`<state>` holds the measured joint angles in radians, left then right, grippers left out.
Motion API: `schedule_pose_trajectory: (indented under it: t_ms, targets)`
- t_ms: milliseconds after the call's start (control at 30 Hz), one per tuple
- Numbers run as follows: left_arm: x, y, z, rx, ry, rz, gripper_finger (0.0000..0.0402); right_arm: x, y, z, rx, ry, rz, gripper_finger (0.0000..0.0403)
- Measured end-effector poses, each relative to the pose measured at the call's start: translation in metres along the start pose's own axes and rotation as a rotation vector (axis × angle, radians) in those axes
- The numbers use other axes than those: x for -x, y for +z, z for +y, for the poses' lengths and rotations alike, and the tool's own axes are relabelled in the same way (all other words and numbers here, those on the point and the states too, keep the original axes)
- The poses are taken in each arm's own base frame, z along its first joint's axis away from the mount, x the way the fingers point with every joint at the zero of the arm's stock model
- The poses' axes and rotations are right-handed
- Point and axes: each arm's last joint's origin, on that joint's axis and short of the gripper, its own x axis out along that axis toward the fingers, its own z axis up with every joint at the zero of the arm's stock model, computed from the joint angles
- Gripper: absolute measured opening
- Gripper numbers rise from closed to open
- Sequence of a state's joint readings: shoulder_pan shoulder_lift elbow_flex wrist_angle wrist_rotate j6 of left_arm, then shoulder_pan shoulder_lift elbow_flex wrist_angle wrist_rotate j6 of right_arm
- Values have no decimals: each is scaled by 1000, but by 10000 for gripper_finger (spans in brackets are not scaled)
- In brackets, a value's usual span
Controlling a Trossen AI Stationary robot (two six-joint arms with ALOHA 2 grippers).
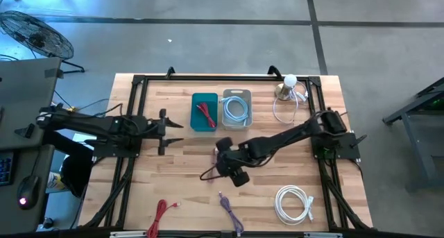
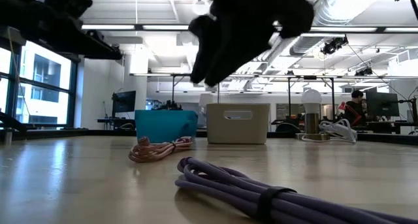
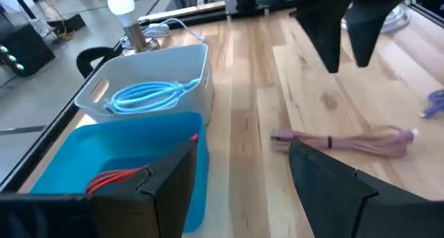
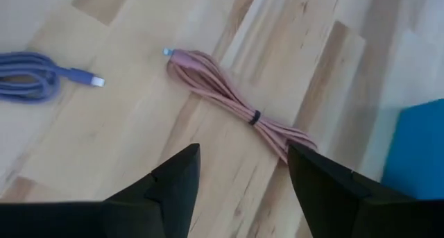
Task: Pick & Place USB Port
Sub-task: Put the pink charger cable into the blue bin
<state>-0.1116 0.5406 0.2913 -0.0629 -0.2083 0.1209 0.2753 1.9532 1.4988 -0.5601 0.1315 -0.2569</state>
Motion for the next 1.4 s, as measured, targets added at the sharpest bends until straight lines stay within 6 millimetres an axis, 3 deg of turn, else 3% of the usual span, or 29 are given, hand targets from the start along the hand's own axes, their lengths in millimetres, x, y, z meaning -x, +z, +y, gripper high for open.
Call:
schedule_pose_trajectory:
  t_ms: [333,667,900,1167,1333,1400]
  targets:
    - [-54,-9,-16,213,-108,61,225,30,-4,17,-4,-155,111,211]
    - [-94,-27,-36,446,-106,87,225,38,-25,23,38,-166,331,211]
    - [-118,7,-62,435,-151,87,225,42,-32,34,53,-137,405,211]
    - [-128,44,-89,408,-63,448,225,48,-30,61,115,-111,408,211]
    - [-131,65,-95,458,10,508,225,53,-29,81,173,-130,393,211]
    - [-136,65,-97,478,23,529,225,55,-29,86,190,-147,393,211]
